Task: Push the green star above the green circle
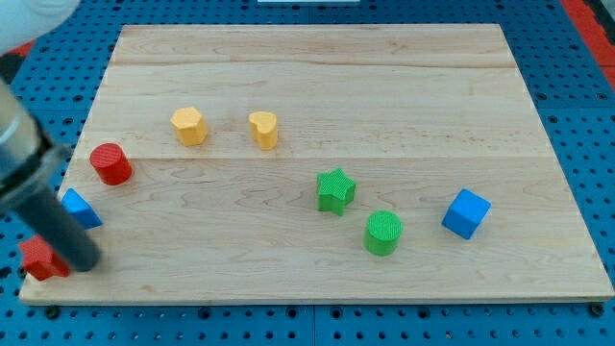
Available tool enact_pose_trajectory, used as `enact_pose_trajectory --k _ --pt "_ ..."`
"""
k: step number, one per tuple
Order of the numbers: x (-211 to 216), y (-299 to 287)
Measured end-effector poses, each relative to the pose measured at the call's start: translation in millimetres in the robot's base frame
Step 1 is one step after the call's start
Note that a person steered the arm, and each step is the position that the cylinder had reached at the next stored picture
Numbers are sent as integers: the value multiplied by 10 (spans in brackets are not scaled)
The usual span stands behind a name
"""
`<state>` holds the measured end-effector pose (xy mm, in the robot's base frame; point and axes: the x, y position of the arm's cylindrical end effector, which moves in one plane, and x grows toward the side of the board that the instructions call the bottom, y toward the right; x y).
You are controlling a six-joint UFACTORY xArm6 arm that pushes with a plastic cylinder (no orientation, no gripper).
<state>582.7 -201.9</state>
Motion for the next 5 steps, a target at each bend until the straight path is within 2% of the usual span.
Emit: enact_pose_trajectory --k 1,2,3,4,5 --pt "23 1343" --pt "173 1924" --pt "119 1790" --pt "-360 1681" --pt "-682 1866"
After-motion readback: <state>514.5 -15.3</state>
